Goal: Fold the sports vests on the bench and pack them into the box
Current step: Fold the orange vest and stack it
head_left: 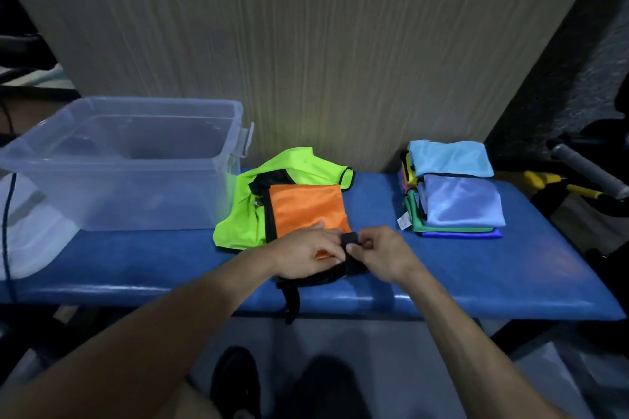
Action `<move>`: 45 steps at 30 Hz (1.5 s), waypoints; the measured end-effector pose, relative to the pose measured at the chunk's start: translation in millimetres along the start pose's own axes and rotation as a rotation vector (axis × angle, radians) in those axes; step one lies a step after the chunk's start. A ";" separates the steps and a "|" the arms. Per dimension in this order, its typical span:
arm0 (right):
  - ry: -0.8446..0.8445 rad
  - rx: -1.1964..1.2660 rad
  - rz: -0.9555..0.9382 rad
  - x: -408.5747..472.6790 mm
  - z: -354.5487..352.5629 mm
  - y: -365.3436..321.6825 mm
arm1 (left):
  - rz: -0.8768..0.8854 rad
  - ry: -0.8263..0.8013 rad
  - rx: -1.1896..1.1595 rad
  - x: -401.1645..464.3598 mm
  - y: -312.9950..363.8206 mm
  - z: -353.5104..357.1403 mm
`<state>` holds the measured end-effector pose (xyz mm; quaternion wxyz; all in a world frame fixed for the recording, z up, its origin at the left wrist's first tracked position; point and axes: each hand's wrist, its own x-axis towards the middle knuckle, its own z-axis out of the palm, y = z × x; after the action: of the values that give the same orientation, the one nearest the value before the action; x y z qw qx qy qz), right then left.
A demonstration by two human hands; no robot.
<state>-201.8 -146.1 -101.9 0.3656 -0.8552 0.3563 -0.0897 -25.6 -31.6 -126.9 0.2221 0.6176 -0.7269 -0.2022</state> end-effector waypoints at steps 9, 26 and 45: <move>0.122 -0.225 -0.183 -2.7 12.8 -7.1 | -0.058 0.339 0.085 -49.6 25.9 -41.5; 0.147 -0.489 -0.429 -26.2 22.8 2.9 | -0.474 0.605 0.539 -122.4 65.9 70.6; -0.034 -0.784 -0.576 -45.2 17.9 -1.5 | -0.513 0.586 -0.040 -83.0 41.1 10.4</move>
<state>-226.6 -104.8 -108.9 -0.0180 -0.9937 0.1059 -0.0322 -53.2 56.9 -118.1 0.3747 0.8065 -0.4502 -0.0804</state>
